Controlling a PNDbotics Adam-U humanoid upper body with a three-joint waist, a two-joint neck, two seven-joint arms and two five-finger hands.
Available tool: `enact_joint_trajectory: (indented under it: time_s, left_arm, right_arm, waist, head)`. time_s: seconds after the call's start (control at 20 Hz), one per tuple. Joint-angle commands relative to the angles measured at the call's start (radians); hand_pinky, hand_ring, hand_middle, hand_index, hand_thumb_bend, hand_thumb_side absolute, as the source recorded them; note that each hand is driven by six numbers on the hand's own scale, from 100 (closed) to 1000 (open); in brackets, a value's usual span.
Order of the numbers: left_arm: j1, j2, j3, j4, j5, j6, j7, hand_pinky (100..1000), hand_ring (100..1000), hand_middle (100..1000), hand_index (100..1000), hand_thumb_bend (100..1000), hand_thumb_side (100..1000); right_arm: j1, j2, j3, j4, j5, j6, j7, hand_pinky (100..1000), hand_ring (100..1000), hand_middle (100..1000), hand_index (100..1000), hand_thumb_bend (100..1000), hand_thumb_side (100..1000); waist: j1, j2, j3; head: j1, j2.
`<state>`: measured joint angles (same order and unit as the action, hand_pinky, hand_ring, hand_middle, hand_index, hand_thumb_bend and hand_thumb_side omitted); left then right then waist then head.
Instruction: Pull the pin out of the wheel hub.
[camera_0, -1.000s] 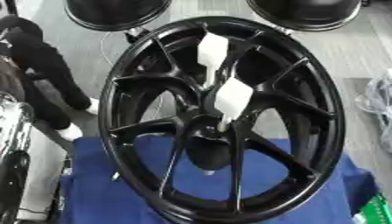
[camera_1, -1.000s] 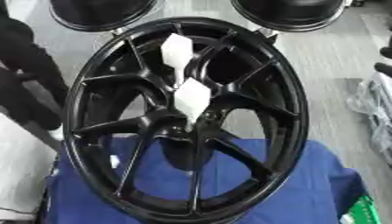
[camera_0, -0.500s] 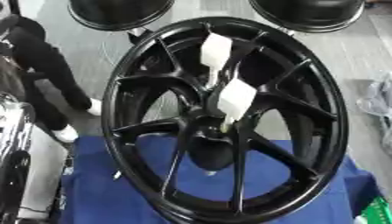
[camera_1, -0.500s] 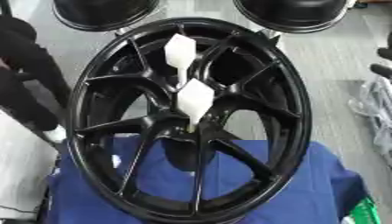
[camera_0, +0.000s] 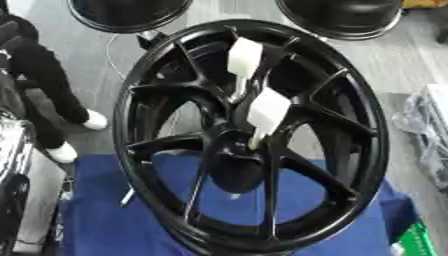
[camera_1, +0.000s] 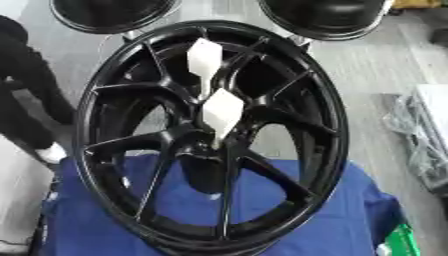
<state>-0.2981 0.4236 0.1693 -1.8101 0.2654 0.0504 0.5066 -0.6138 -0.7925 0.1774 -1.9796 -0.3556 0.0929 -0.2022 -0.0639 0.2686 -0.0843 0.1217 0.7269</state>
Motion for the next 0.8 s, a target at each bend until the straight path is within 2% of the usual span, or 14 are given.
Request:
enact_joint_trajectory:
  time_s: [0.05,0.15,0.35,0.55,0.8]
  left_arm:
    - [-0.004,0.038,0.000,-0.008,-0.005,0.004,0.000,814,753,759,802,194,714]
    - [-0.001,0.040,0.001,-0.006,-0.007,0.004,0.001,814,752,758,801,185,698]
    - [0.006,0.041,-0.006,-0.002,-0.007,0.008,-0.004,814,752,758,800,193,710]
    - [0.009,0.042,-0.005,0.000,-0.008,0.009,-0.005,814,753,759,800,192,713]
    - [0.017,0.047,-0.003,0.002,-0.008,0.009,-0.004,815,754,761,800,190,716]
  right_arm:
    - [-0.067,-0.112,0.064,-0.020,0.048,-0.020,0.050,821,858,872,905,450,455]
    - [-0.117,-0.161,0.113,-0.020,0.078,-0.034,0.081,825,851,859,896,518,427]
    - [-0.216,-0.250,0.213,-0.020,0.124,-0.085,0.142,833,848,848,891,603,447]
    - [-0.317,-0.254,0.313,-0.020,0.178,-0.146,0.204,829,834,839,903,665,446]
    - [-0.420,-0.197,0.440,-0.020,0.256,-0.211,0.282,826,850,855,905,674,414]
  waist:
    - [0.003,-0.025,-0.003]
    - [0.000,-0.027,-0.006]
    - [-0.003,-0.031,-0.007]
    - [-0.004,-0.034,-0.007]
    - [-0.007,-0.040,-0.017]
  head:
    - [-0.004,-0.001]
    - [-0.006,0.003]
    - [-0.016,0.002]
    - [-0.015,0.007]
    - [-0.013,0.010]
